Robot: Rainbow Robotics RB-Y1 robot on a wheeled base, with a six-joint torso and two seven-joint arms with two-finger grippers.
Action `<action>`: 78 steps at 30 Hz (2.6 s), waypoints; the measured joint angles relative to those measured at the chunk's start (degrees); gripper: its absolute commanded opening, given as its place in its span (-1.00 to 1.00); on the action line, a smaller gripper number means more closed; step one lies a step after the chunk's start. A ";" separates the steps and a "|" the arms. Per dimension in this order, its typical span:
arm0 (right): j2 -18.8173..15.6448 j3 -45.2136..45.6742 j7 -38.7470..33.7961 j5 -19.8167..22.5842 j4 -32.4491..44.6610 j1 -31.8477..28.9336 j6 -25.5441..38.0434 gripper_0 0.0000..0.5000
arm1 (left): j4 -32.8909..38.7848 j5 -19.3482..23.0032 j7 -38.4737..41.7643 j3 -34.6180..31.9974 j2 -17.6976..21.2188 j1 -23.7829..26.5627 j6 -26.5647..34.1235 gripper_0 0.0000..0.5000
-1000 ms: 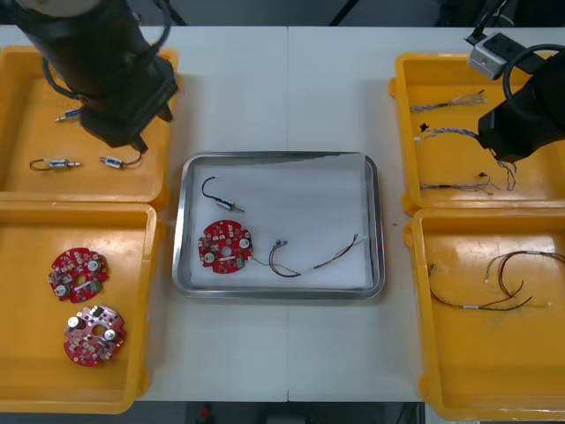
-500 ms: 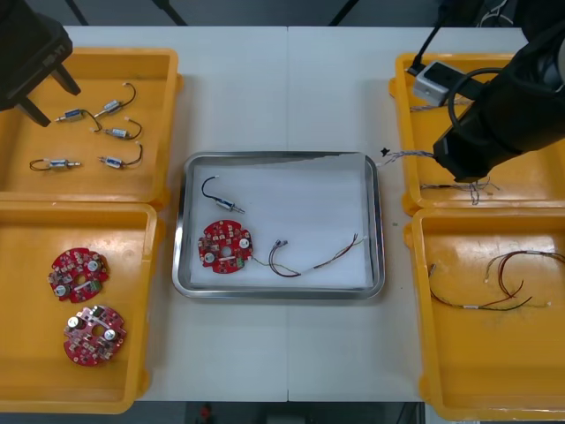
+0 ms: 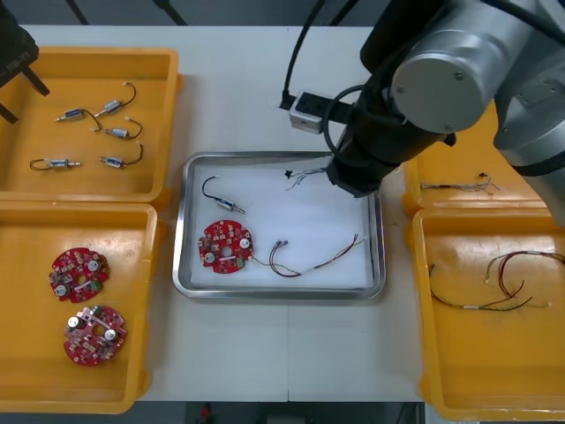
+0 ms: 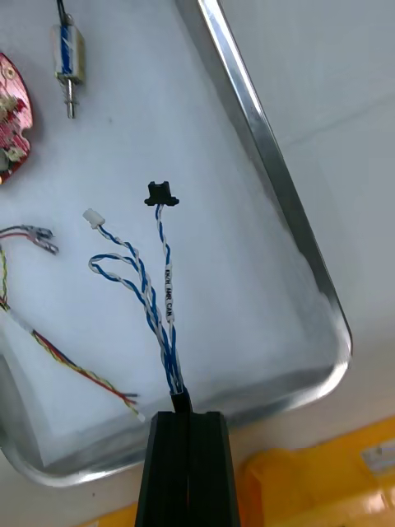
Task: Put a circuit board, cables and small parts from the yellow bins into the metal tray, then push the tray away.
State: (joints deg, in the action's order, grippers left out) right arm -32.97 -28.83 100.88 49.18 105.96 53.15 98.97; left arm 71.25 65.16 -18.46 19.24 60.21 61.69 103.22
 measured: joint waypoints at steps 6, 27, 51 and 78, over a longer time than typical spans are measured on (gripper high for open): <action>1.54 -4.15 10.61 -0.02 -5.90 1.80 -5.65 -1.00 | -1.39 -1.07 0.00 0.00 0.01 -0.80 -3.77 1.00; 2.58 -9.78 24.32 1.76 -22.39 1.82 -19.29 -0.88 | -1.38 -1.52 29.19 8.27 0.02 -7.21 -18.27 1.00; 2.58 0.74 23.01 4.26 -20.38 1.90 -7.18 1.00 | -8.75 -5.32 25.93 10.83 -1.36 -8.21 -28.68 1.00; -4.37 18.93 -19.26 -4.40 -4.56 -0.65 10.82 1.00 | -11.90 -6.28 25.32 18.73 -3.47 -8.39 -34.45 1.00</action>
State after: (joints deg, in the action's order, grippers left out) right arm -37.34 -9.89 81.62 44.78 101.40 52.50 109.80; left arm 59.35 58.87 6.87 37.97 56.73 53.30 68.77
